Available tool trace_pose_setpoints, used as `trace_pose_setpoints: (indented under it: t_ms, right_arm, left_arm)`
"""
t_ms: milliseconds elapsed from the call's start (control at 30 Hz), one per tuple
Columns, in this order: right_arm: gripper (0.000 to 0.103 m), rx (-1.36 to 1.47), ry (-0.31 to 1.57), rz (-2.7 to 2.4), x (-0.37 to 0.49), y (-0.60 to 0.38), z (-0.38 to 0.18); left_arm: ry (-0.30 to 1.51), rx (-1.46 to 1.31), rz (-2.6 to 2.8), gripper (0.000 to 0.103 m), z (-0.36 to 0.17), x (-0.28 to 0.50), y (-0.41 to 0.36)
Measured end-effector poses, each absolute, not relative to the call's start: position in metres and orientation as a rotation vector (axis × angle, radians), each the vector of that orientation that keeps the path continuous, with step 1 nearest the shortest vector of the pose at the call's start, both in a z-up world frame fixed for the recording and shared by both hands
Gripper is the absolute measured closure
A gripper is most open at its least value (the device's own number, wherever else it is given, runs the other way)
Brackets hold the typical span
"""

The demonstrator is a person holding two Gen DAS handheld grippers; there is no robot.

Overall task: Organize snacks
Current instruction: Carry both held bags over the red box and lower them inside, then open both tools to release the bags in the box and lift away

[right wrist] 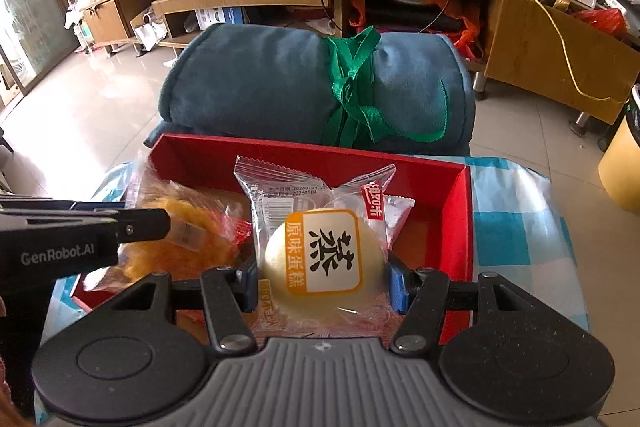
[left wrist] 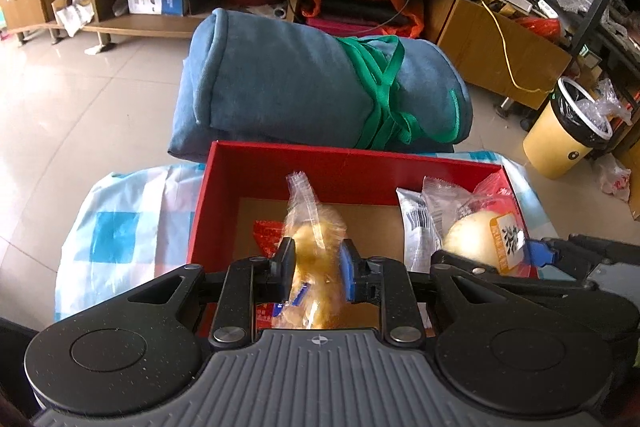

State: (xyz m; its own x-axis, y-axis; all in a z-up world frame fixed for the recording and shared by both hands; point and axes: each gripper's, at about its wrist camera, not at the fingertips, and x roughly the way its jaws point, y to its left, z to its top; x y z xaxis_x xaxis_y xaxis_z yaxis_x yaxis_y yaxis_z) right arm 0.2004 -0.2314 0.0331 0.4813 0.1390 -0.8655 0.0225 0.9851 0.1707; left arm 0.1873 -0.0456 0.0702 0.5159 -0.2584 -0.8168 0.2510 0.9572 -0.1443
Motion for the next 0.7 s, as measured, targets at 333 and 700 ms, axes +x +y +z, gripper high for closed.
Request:
trace_pose_setpoints:
  t_ms: [333, 700]
  right_arm:
    - [0.049, 0.134, 1.131, 0.093, 0.206, -0.221, 0.011]
    - [0.045, 0.108, 1.115, 0.104, 0.2, -0.217, 0.018]
  left_arm:
    - [1.006, -0.025, -0.271, 0.063, 0.06, 0.197, -0.044]
    - [0.913, 0.06, -0.226, 0.028, 0.074, 0.185, -0.045]
